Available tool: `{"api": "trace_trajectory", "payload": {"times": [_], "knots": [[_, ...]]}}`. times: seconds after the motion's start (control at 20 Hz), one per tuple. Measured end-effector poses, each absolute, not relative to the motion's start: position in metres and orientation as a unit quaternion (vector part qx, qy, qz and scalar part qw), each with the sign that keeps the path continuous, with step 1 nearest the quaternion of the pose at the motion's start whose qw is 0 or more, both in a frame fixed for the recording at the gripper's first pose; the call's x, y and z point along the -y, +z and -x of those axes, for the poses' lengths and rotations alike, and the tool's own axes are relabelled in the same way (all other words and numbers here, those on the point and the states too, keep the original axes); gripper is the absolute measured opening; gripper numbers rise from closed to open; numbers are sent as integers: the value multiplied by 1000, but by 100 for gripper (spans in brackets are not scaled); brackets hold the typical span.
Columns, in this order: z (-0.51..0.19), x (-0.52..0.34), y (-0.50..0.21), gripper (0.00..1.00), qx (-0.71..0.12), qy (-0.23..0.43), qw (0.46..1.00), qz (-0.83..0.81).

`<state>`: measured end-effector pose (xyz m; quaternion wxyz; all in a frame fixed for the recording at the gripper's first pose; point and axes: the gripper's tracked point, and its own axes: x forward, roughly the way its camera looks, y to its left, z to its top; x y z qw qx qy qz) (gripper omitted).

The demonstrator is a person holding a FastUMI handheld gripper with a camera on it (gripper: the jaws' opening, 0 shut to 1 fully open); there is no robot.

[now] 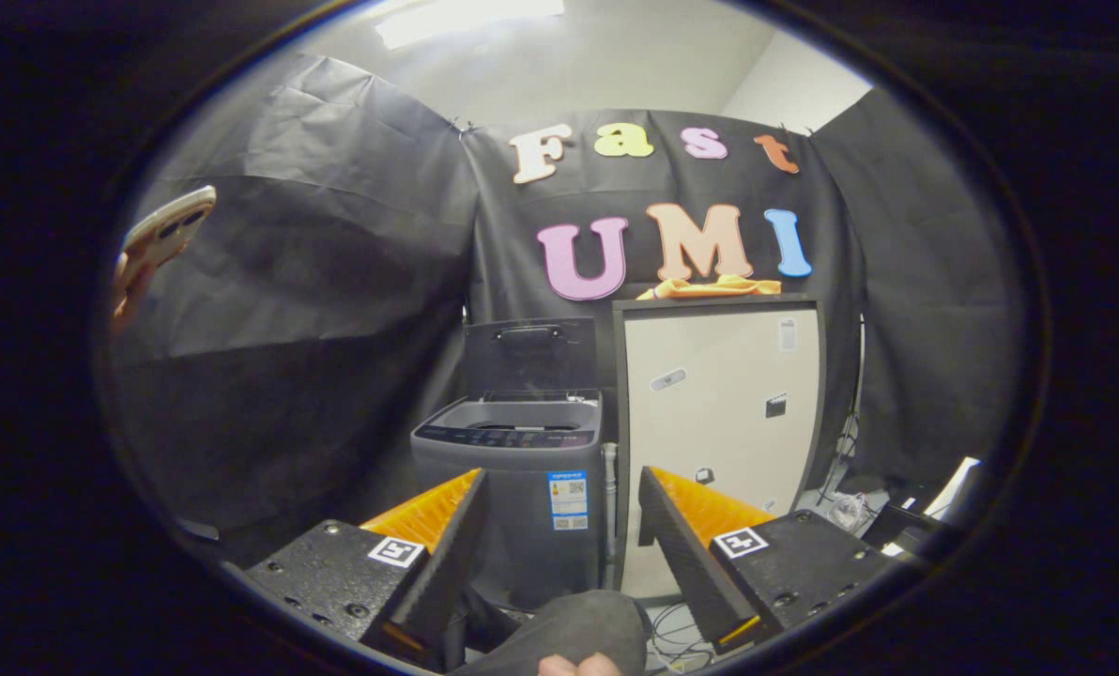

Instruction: Put the clothes into the washing machine and then close the washing machine lid.

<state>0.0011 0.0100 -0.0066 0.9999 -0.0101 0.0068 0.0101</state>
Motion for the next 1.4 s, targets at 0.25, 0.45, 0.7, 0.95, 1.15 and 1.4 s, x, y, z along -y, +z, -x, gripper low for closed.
{"api": "trace_trajectory", "payload": {"times": [0.25, 0.45, 0.7, 0.95, 1.15, 1.4], "knots": [[-1, -12, -8, 97, -8, 12, 1000, 11], [-1, -13, -8, 97, -8, 14, 1000, 14], [-1, -13, -8, 97, -8, 14, 1000, 14], [-1, -15, -9, 96, -9, 15, 1000, 12], [-3, -18, -4, 96, -6, 21, 1000, 3], [-11, -12, 12, 96, 4, 17, 1000, 6]]}}
